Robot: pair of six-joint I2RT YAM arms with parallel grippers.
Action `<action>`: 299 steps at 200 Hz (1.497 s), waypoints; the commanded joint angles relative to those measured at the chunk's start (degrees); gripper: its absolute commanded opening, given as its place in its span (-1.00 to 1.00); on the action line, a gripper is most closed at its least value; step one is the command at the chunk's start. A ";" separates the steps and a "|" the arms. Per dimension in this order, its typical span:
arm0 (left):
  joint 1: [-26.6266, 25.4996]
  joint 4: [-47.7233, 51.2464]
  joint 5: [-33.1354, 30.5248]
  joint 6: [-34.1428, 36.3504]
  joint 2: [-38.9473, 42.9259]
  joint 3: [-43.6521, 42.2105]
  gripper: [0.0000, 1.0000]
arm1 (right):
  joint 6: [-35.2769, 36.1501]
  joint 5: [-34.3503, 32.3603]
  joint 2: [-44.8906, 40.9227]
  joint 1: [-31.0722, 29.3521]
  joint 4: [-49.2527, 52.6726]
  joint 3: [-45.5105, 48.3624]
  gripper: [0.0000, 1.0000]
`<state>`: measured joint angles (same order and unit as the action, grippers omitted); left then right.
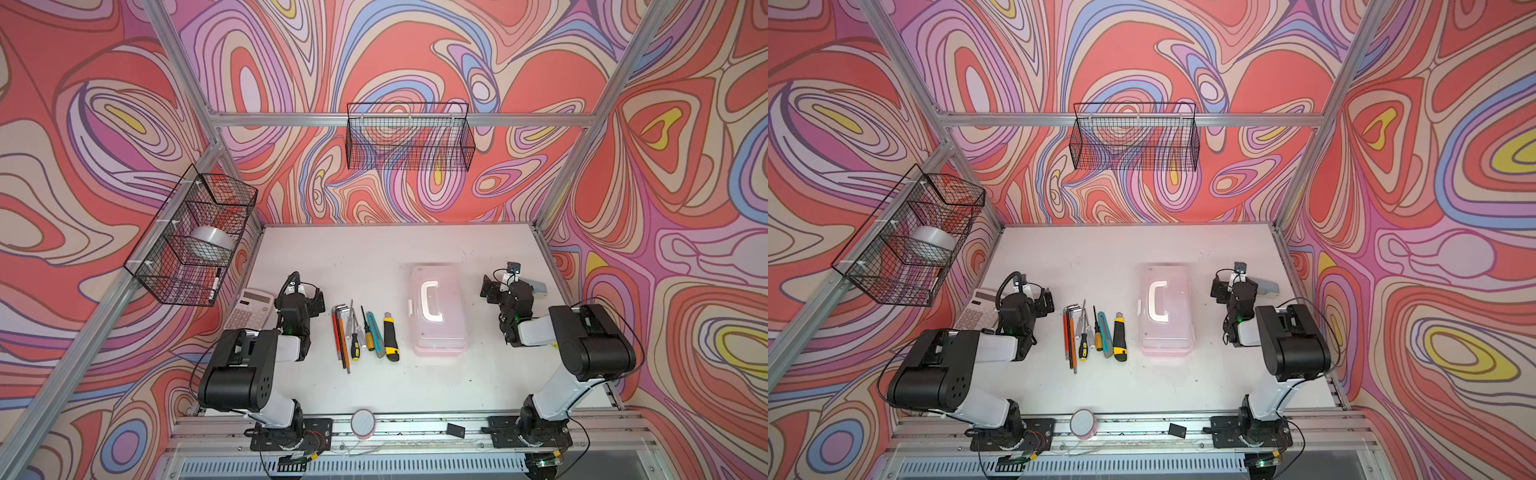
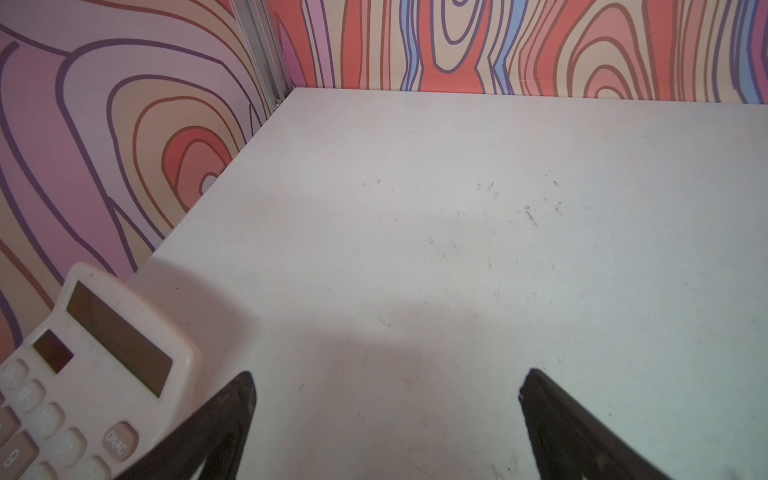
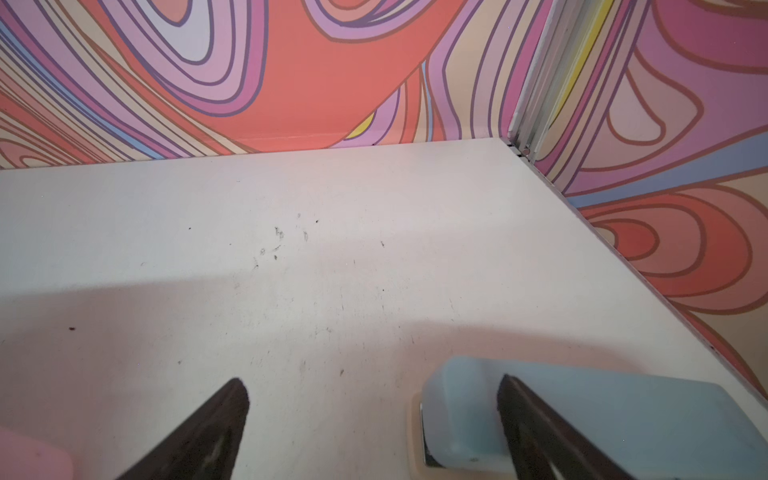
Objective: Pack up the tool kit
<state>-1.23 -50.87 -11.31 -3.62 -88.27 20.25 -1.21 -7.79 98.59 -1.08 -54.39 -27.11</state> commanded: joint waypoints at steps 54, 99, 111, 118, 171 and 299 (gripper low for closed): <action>-0.17 -1.83 0.41 0.68 0.00 0.33 1.00 | -0.46 0.31 -0.41 0.11 -0.54 0.30 0.97; -0.15 -1.99 0.38 0.68 0.03 0.28 1.00 | -0.46 0.32 -0.41 0.05 -0.46 0.22 0.97; -0.17 -2.04 0.40 0.71 0.03 0.29 1.00 | -0.52 0.32 -0.41 0.11 -0.47 0.22 0.97; -0.13 -1.95 0.39 0.69 0.01 0.27 1.00 | -0.46 0.35 -0.41 0.09 -0.45 0.20 0.97; -0.17 -1.86 0.33 0.67 0.03 0.31 1.00 | -0.46 0.32 -0.41 0.11 -0.63 0.31 0.97; -0.52 38.96 4.16 -18.59 17.88 14.69 1.00 | -12.28 -15.17 -13.17 0.64 40.04 -18.24 0.97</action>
<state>-1.52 -27.42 -10.46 -11.57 -71.22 28.82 -5.96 -15.46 91.79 -0.67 -32.56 -38.83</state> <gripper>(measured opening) 0.996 0.984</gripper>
